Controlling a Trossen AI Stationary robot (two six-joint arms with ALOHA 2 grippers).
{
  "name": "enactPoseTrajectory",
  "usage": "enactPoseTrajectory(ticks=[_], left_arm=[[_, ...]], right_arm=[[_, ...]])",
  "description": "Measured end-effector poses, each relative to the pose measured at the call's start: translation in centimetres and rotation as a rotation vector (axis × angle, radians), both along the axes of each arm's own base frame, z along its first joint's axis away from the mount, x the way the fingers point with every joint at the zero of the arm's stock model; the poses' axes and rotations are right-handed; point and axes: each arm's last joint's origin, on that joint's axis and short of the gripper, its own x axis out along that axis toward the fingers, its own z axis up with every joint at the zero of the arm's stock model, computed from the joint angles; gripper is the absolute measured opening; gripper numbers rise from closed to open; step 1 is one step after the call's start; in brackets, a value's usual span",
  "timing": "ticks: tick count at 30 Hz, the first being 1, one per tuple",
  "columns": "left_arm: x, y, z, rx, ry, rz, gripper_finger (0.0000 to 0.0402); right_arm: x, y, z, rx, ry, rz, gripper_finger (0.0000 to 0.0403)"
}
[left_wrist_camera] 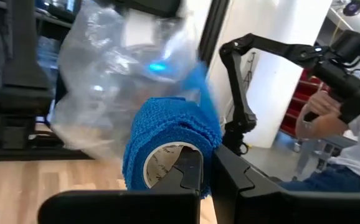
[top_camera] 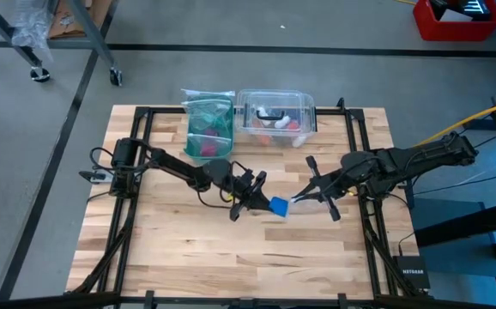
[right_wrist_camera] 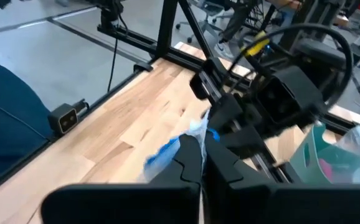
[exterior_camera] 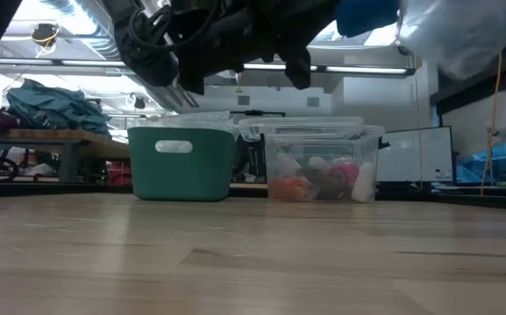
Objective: Roll bandage
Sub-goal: Put the blue bandage into the transparent zip bag
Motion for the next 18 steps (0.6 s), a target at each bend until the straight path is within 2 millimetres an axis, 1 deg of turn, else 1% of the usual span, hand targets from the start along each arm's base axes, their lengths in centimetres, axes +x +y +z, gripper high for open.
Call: enactPoseTrajectory(ticks=[7,10,13,18], left_arm=[[0.0,0.5,0.2,-0.014,-0.012,0.023,0.0001],[0.0,0.6,0.1,-0.040,0.016,0.020,0.0001],[0.2,1.0,-0.6,-0.048,0.092,0.028,0.0001],[0.3,2.4,-2.3,-0.138,0.319,0.058,0.0003]], right_arm=[[0.0,0.0,0.1,0.004,-0.009,0.005,0.0001],[0.0,0.0,0.1,0.007,-0.008,0.012,0.0001],[0.0,0.1,0.1,0.014,-0.006,0.034,0.0001],[-0.2,0.1,0.2,0.022,-0.012,0.056,0.0001]])
